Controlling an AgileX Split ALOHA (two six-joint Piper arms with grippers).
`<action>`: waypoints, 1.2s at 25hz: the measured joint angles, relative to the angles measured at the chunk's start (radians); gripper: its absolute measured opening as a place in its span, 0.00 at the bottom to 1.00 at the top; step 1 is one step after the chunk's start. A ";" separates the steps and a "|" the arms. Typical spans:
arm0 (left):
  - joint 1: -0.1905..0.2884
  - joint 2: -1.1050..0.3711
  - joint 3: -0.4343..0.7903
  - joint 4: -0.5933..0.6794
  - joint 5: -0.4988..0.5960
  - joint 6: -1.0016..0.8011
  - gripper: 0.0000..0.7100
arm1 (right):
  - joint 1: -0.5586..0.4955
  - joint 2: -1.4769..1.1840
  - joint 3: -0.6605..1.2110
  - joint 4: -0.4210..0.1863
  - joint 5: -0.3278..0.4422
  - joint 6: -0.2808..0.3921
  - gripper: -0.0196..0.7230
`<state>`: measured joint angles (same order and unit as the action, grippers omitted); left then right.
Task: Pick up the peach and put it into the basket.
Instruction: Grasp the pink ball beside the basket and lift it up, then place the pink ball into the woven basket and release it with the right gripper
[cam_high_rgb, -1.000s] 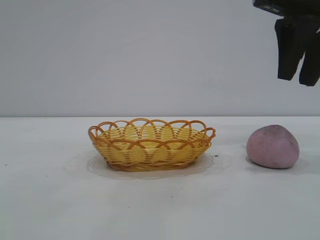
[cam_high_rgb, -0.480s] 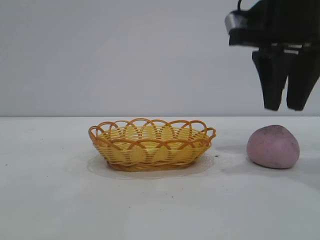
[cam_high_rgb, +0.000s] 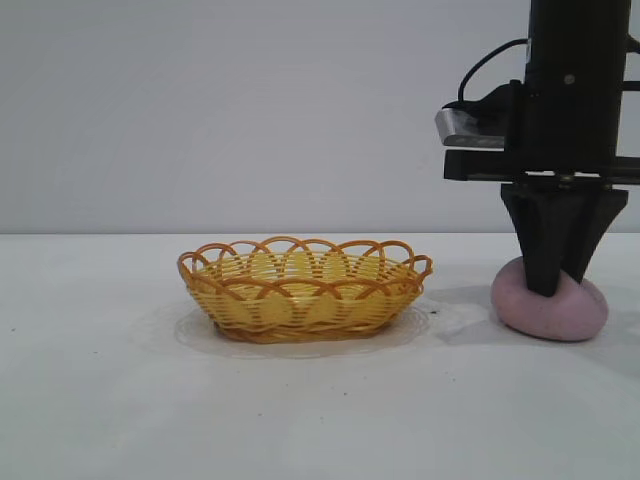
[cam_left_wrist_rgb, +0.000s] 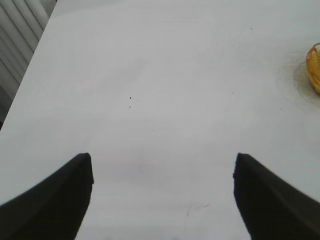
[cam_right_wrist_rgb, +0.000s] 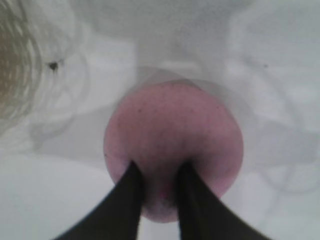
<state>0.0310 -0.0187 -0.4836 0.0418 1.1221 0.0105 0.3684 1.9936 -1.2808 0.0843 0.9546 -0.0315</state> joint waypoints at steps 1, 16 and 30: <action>0.000 0.000 0.000 0.000 0.000 0.000 0.73 | 0.000 0.000 -0.007 -0.007 0.005 -0.003 0.03; 0.000 0.000 0.000 0.000 0.000 0.000 0.73 | 0.081 -0.052 -0.312 -0.016 0.201 -0.026 0.03; 0.000 0.000 0.000 0.000 0.000 0.000 0.73 | 0.258 0.069 -0.324 0.077 0.028 -0.028 0.10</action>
<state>0.0310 -0.0187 -0.4836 0.0418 1.1221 0.0105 0.6264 2.0627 -1.6051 0.1617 0.9824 -0.0593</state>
